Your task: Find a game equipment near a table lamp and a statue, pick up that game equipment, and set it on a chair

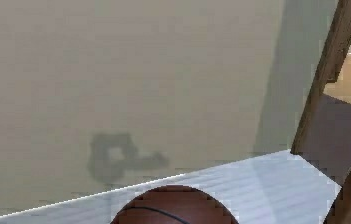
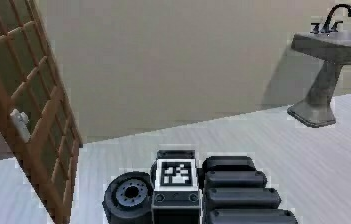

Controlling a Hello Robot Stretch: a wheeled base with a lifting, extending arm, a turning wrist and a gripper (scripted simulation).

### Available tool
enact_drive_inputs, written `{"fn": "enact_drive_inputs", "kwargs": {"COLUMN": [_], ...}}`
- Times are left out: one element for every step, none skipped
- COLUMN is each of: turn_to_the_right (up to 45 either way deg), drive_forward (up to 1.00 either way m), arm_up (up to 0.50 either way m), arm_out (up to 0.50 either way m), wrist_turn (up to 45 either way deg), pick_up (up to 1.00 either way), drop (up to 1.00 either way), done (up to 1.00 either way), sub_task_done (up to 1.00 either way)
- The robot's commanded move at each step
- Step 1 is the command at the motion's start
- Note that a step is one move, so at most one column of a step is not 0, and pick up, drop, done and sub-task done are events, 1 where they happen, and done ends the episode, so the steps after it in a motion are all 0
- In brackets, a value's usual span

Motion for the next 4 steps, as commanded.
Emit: {"fn": "enact_drive_inputs", "kwargs": {"turn_to_the_right": [24.0,0.0,6.0,0.0], "drive_forward": [0.00,0.95,0.00,0.25], "arm_up": [0.00,0.00,0.00,0.00], "arm_out": [0.00,0.00,0.00,0.00], "wrist_turn": [0.0,0.0,0.0,0.0], "pick_up": [0.00,0.00,0.00,0.00], "drop": [0.00,0.00,0.00,0.00], "done": [0.00,0.00,0.00,0.00], "sub_task_done": [0.00,0.00,0.00,0.00]}}
